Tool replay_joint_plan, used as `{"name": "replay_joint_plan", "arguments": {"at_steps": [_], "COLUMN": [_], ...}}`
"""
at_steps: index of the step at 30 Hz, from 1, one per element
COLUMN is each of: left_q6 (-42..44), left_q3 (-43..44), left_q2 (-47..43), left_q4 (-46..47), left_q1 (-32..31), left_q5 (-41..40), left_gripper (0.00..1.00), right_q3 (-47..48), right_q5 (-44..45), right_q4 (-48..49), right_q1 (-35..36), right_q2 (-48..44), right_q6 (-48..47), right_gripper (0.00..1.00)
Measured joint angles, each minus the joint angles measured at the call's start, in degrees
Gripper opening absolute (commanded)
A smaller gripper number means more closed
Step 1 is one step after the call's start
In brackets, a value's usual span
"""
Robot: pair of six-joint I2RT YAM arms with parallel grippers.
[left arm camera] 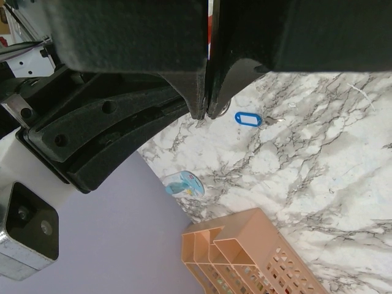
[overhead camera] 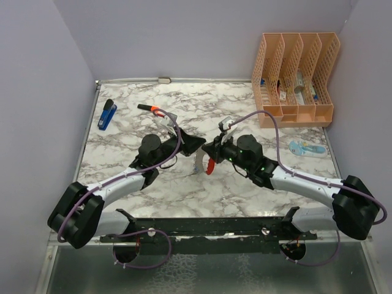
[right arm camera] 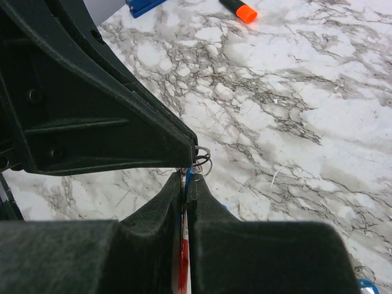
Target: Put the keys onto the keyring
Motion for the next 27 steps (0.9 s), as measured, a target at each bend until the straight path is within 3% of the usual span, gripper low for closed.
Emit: {"name": "replay_joint_plan", "arguments": {"at_steps": [15,23,27], "left_q6": [0.0,0.7,0.8], "left_q3": [-2.0,-3.9,-3.8], "left_q2": [0.4,0.4,0.7], "left_q4": [5.3,9.5,11.4], "left_q1": [0.0,0.1,-0.4], "left_q5": [-1.0,-1.8,-1.9], "left_gripper": [0.0,0.0,0.0], "right_q3": [1.5,3.3,3.7], "right_q5": [-2.3,-6.5,-14.9], "right_q4": [-0.4,-0.6,-0.2], "right_q1": [-0.6,-1.4,0.7], "right_q2": [1.3,3.0,2.9], "right_q6": [2.8,6.1,8.5], "right_gripper": [0.05,0.15,0.28]}}
